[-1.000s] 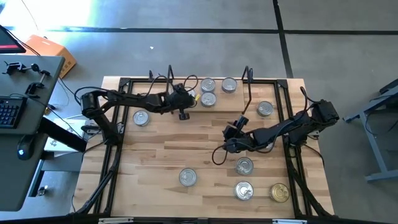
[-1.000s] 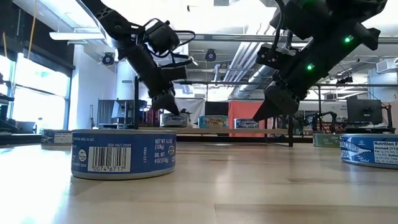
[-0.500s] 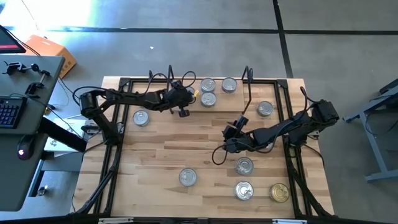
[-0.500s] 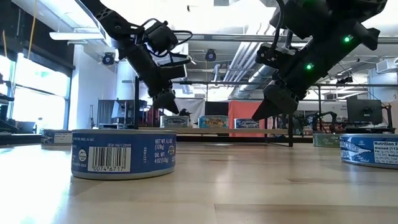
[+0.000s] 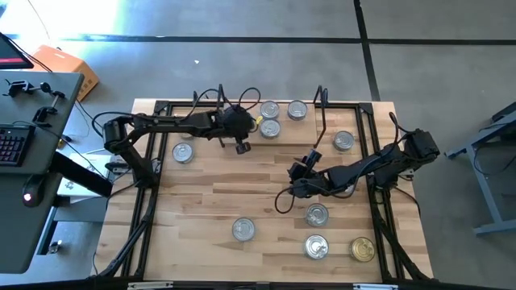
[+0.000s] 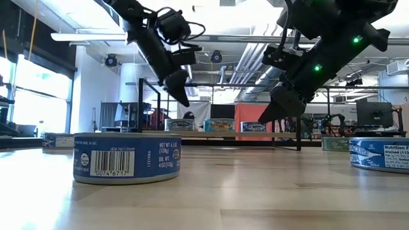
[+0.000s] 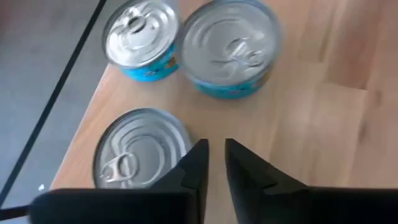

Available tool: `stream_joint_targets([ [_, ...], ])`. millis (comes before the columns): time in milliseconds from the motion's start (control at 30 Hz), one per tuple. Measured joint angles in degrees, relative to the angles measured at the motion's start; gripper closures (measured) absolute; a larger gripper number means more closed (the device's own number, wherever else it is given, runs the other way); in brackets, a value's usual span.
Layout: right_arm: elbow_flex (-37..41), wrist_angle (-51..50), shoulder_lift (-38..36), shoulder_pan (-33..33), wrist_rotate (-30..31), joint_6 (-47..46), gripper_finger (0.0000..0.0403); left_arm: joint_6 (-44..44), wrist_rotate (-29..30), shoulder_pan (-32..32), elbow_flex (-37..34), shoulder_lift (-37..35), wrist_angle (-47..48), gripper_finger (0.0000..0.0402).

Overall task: Stack canned seafood by type on shelf
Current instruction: Put the green tuna can on the shelf

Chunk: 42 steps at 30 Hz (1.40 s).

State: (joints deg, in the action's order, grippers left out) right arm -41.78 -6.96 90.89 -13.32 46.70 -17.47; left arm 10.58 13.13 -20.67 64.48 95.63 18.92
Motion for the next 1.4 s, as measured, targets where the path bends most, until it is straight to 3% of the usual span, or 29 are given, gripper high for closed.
stream_joint_targets([
  [200,0.0,1.0,0.0,0.8,-0.3,1.0,0.0171,0.0,-5.2,-3.5,0.0,3.7,-0.9,0.0399],
  [600,0.0,1.3,0.0,0.9,-1.7,1.0,0.0171,0.5,2.1,-6.3,0.0,8.9,-2.9,0.0401],
  [1100,0.0,1.5,0.0,0.9,-2.2,1.0,0.0171,0.1,2.5,-8.6,0.0,8.9,-2.9,0.0401],
  [1400,0.0,1.5,0.0,0.9,-2.1,1.0,0.0171,-1.4,2.6,-6.2,0.0,5.7,-1.3,0.0401],
])
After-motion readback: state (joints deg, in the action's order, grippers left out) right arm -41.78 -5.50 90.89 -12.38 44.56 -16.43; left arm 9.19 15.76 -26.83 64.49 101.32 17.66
